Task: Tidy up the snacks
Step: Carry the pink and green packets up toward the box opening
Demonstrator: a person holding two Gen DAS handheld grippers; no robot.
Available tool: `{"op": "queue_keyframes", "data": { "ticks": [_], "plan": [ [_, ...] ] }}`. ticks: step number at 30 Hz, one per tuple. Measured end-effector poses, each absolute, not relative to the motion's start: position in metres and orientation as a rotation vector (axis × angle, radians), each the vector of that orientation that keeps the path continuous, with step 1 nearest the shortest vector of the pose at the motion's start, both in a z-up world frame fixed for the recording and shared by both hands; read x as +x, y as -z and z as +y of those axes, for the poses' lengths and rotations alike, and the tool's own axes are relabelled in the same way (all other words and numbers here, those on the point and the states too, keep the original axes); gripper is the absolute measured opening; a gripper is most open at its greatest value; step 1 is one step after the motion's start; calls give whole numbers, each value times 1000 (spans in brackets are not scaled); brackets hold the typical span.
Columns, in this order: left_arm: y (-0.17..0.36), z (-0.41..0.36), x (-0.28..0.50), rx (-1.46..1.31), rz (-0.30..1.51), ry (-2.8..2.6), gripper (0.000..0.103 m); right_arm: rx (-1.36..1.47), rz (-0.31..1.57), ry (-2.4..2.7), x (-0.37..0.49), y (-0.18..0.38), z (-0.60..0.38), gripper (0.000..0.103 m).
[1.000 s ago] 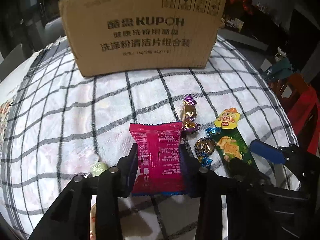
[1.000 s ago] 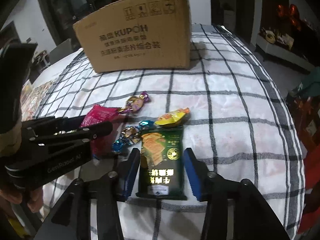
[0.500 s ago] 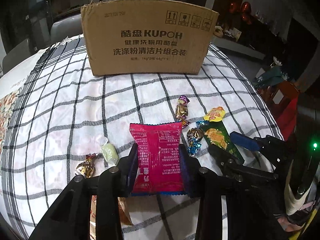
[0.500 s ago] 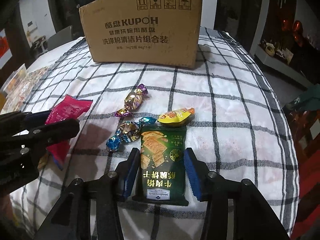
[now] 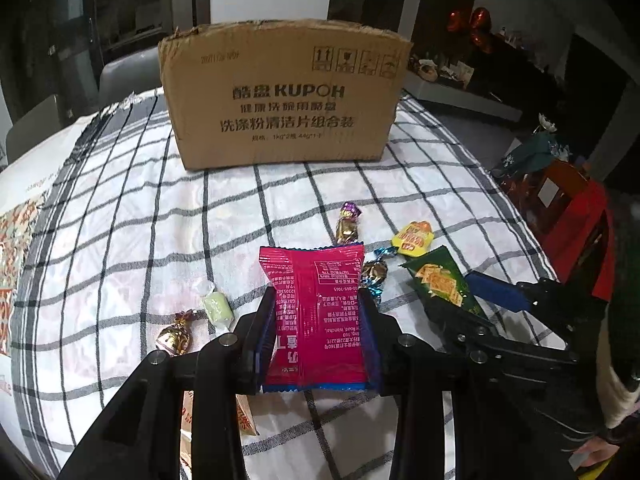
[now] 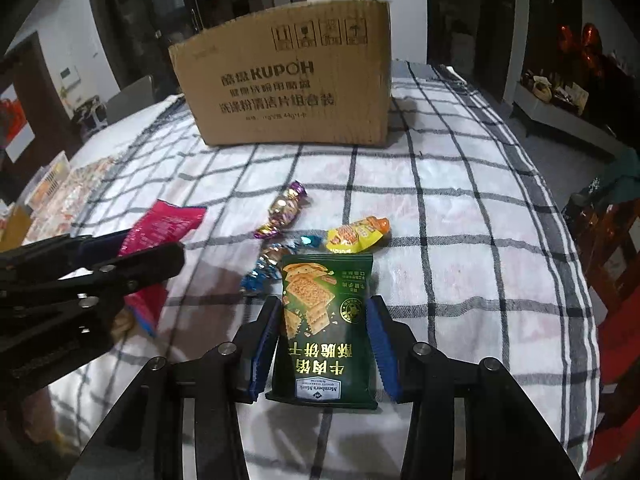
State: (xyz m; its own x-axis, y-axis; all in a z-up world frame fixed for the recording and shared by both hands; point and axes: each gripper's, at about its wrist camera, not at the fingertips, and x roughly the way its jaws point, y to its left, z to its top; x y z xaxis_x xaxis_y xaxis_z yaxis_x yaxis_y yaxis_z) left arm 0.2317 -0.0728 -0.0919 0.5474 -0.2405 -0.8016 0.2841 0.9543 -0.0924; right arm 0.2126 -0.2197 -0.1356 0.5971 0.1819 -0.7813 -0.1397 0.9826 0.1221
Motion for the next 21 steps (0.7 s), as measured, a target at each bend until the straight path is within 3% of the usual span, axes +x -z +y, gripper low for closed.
{"op": "queue_keyframes", "data": {
  "ticks": [21],
  "plan": [
    [6, -61, 246, 62, 740, 324, 37, 94, 712, -231, 235, 46, -223, 45]
  ]
}}
